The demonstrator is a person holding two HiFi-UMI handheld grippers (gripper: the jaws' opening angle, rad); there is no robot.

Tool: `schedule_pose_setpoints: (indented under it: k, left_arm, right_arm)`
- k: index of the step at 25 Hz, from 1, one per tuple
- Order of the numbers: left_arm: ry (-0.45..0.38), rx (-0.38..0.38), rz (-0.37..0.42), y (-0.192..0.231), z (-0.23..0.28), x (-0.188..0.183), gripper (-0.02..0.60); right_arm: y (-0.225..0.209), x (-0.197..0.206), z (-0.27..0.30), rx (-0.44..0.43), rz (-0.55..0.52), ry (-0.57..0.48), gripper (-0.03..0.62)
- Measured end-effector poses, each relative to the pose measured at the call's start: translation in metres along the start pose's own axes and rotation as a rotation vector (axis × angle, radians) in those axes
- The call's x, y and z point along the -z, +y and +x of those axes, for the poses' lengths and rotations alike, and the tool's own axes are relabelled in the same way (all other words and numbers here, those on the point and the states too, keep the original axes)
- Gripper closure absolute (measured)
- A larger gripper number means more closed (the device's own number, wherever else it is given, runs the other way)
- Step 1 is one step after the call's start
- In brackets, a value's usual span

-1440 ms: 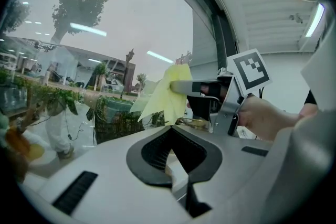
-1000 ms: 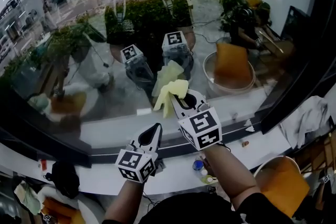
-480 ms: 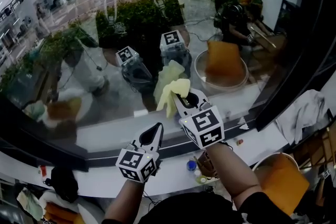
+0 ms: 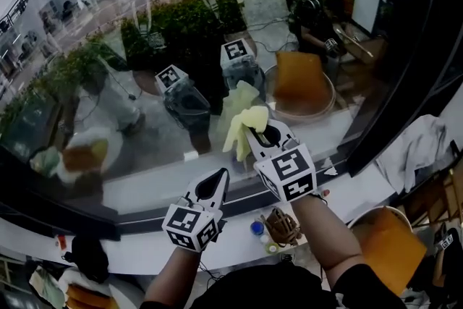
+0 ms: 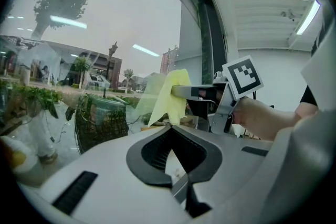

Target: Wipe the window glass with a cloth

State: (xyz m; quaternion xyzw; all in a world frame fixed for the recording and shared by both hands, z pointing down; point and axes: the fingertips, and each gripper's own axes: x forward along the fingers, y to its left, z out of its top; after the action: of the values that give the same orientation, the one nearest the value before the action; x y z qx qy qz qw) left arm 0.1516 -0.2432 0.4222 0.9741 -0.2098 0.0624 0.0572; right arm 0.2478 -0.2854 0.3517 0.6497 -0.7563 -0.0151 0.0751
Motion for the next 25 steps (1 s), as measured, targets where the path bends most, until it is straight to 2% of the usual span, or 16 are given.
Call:
schedule_pose_setpoints:
  k: [10, 17, 25]
  left_arm:
    - [0.008, 0.043, 0.005, -0.003, -0.003, -0.001, 0.574]
    - [0.011, 0.044, -0.008, -0.064, 0.067, 0.006, 0.574]
    - [0.013, 0.044, -0.008, -0.094, 0.097, 0.004, 0.574]
  right_arm:
    - [-0.014, -0.001, -0.013, 0.057, -0.003, 0.02, 0.551]
    - [-0.111, 0.033, -0.056, 0.095, 0.039, 0.027, 0.551]
    - [-0.155, 0.044, -0.078, 0.106, 0.045, 0.035, 0.551]
